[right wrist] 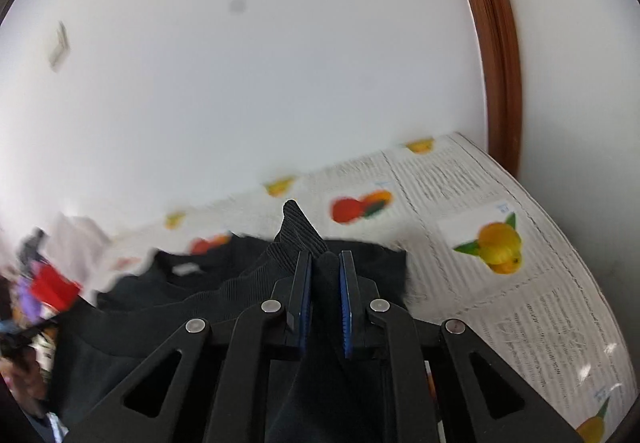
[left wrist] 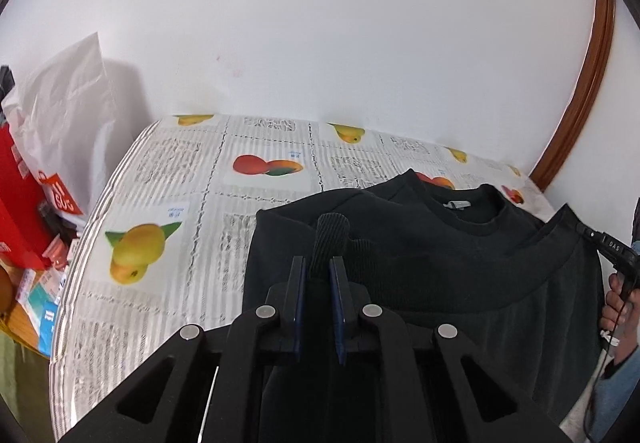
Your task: Fold small clothes
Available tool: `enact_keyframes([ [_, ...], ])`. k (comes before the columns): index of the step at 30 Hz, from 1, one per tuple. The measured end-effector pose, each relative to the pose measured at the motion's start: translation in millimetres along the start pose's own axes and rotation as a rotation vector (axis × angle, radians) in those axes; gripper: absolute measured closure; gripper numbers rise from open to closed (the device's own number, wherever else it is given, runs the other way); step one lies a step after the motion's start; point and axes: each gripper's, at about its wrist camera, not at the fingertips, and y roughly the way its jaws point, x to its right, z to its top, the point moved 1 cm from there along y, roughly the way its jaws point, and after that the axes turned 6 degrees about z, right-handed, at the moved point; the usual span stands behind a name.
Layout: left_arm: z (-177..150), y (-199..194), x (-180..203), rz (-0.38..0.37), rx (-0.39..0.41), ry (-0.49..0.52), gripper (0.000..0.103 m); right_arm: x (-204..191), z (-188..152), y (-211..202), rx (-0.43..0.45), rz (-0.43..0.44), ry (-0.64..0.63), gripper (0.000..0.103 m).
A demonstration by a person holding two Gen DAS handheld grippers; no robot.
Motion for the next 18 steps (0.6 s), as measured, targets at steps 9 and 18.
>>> enact_keyframes([
  [9, -11.7, 36.7, 1.5, 0.078, -0.076, 0.032, 0.091, 23.2, -18.8, 46.3, -0.165, -0.104, 0.049, 0.088],
  [18, -14.3, 38.5, -1.2, 0.077, -0.119, 0.026, 0.080, 14.0, -27.4, 7.9, -0.168, -0.145, -0.067, 0.078],
])
